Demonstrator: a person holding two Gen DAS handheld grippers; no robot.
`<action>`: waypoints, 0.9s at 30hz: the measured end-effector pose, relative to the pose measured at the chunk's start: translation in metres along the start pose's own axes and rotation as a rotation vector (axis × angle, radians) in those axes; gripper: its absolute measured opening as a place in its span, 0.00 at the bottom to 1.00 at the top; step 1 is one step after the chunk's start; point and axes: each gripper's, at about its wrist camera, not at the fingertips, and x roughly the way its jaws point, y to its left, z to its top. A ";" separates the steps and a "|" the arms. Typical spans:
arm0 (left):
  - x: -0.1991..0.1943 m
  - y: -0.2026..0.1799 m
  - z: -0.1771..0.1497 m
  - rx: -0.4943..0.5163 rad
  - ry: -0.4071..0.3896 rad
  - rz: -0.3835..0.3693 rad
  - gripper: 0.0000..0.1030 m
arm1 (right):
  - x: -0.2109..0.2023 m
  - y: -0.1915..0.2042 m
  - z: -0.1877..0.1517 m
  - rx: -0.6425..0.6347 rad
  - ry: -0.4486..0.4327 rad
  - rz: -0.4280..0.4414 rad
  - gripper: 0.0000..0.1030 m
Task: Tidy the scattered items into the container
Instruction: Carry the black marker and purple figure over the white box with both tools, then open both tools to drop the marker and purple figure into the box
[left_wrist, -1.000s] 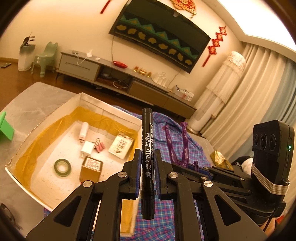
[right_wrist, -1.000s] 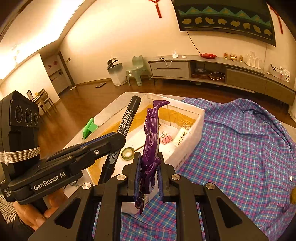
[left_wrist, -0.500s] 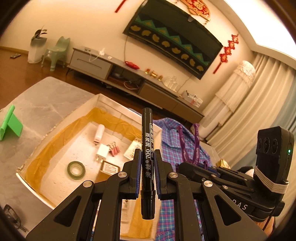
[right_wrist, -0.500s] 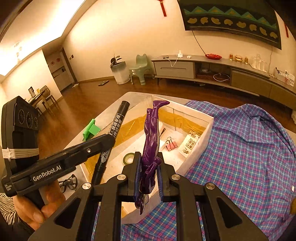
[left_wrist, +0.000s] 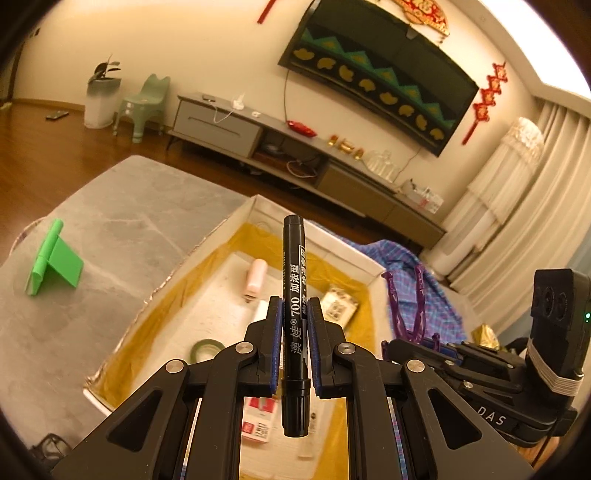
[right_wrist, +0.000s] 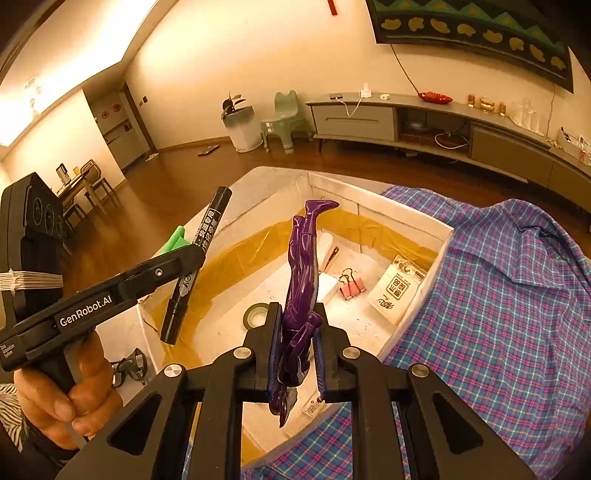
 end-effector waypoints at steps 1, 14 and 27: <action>0.003 0.000 0.001 0.004 0.006 0.004 0.13 | 0.003 0.000 0.001 -0.004 0.004 -0.001 0.16; 0.036 0.005 0.006 -0.013 0.093 0.071 0.13 | 0.045 -0.006 0.006 -0.076 0.091 -0.063 0.17; 0.074 0.006 0.002 -0.056 0.197 0.104 0.17 | 0.078 -0.018 0.011 -0.112 0.181 -0.104 0.18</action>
